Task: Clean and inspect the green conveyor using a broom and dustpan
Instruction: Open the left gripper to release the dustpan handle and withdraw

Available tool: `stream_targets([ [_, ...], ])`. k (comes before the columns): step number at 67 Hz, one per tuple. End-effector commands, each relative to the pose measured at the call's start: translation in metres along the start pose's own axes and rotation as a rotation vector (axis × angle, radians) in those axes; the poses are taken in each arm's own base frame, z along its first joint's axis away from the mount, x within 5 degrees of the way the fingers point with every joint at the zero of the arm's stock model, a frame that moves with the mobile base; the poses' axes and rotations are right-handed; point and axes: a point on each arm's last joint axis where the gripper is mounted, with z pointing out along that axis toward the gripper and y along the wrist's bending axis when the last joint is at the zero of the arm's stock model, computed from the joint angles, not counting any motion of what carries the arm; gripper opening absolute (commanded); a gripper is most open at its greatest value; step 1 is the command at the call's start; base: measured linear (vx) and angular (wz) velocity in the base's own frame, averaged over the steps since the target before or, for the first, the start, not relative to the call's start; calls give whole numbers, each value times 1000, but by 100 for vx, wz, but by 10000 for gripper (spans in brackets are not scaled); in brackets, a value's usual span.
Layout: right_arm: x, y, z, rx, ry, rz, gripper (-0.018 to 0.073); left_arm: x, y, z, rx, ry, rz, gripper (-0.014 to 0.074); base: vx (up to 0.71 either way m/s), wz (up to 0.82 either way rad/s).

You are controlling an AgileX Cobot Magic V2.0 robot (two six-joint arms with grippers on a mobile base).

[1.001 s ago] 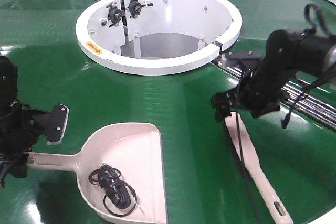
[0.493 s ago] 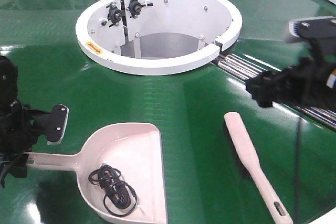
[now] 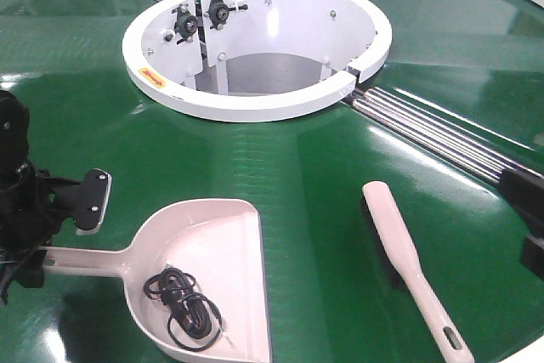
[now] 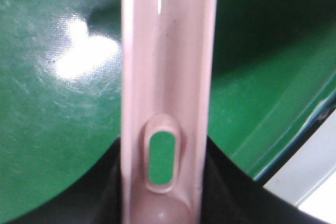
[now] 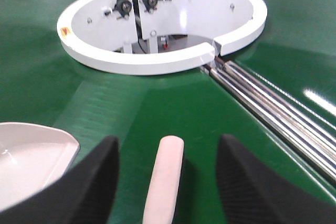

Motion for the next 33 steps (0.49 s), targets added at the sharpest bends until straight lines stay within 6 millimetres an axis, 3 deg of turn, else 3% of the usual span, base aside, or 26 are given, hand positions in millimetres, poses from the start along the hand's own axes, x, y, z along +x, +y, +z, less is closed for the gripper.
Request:
stream_targets([
  [1,-15,-1,-12,14,-122,-11,204,-3,-2,-15,-38,-33,7,-22,0,0],
  [10,-15,-1,-14,14,-134,-11,-18,-3,-2,-15,-38,-33,7,-22,0,0],
  [33,-16,-1,-14,14,-146,-11,-10,-3,-2,-15,-38,-33,7,-22,0,0],
])
